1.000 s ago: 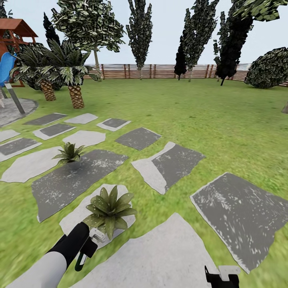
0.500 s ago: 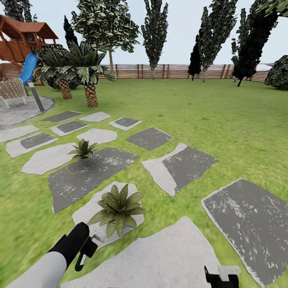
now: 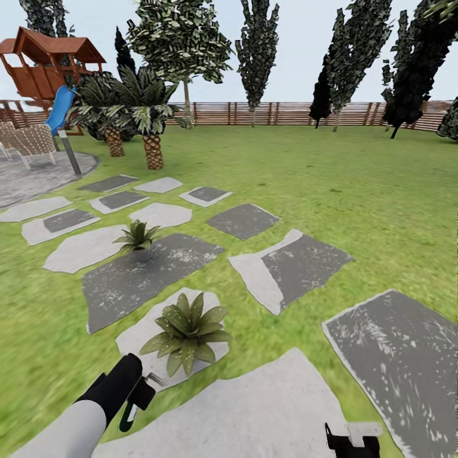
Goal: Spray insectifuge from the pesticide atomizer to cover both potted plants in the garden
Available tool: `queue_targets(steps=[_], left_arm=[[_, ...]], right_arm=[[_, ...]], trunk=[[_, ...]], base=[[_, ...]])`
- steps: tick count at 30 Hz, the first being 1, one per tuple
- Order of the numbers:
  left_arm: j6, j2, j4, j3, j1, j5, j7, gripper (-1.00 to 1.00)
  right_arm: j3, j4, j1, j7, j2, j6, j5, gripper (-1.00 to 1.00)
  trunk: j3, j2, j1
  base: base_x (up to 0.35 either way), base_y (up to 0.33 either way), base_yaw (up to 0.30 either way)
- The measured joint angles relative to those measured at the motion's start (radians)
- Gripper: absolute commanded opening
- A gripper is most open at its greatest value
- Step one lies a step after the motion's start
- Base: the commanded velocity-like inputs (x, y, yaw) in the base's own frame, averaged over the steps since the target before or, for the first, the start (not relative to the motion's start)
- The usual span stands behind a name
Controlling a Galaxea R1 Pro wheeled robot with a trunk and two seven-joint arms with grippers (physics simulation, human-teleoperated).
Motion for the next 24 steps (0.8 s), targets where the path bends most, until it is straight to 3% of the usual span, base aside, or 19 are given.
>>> queue_targets(steps=[12,24], left_arm=[[0.0,0.0,-0.001,0.0,0.0,-0.001,0.0,-1.0],[0.002,0.001,-0.002,0.004,0.0,0.001,0.0,-1.0]], right_arm=[[0.0,0.0,0.0,0.0,0.0,0.0,0.0,1.0],[0.001,0.001,0.0,0.0,0.0,0.0,0.0,1.0]], trunk=[[0.0,0.0,0.0],[0.002,0.0,0.0]], base=[[0.082,-0.245,0.008],[0.001,-0.008,0.266]])
